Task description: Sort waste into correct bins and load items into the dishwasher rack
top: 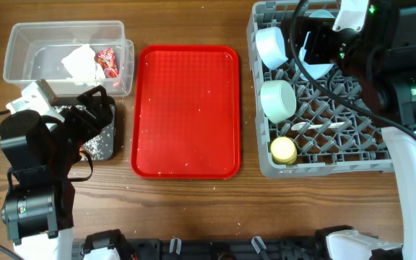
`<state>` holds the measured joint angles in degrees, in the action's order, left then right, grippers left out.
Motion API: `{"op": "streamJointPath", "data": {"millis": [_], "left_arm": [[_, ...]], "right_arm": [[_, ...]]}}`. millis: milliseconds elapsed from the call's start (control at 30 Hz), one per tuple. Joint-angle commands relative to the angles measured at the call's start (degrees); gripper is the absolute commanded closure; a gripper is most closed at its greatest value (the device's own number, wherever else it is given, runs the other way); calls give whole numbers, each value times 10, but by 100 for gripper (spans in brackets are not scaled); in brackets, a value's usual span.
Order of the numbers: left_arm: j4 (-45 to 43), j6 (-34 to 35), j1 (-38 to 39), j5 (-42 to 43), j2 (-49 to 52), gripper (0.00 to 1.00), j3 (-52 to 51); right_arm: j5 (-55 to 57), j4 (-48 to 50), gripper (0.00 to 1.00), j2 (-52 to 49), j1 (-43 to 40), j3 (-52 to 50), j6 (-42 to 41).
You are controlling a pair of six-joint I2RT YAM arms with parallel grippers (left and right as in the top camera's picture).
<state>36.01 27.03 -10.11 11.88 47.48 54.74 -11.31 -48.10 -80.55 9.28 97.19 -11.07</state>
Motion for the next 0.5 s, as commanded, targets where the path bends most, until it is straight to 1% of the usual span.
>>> {"op": "streamJointPath", "data": {"millis": [0,100,167,233,267,300,400,467], "left_arm": [[1,-11,3,3,2,0,7],[17,-11,3,3,2,0,7],[22,-11,3,3,2,0,7],[24,-11,3,3,2,0,7],[24,-11,3,3,2,0,7],[24,-11,3,3,2,0,7],[24,-11,3,3,2,0,7],[24,-11,3,3,2,0,7]], "right_arm": [[55,1,0,17,1,-3,38],[90,37,0,44,1,-38,41],[87,100,0,82,1,-100,71],[86,157,0,119,1,-162,80],[85,228,0,164,1,-240,81],[85,273,0,192,0,-290,81],[59,418,0,315,-9,-489,80],[57,474,0,398,-9,-609,81]]}}
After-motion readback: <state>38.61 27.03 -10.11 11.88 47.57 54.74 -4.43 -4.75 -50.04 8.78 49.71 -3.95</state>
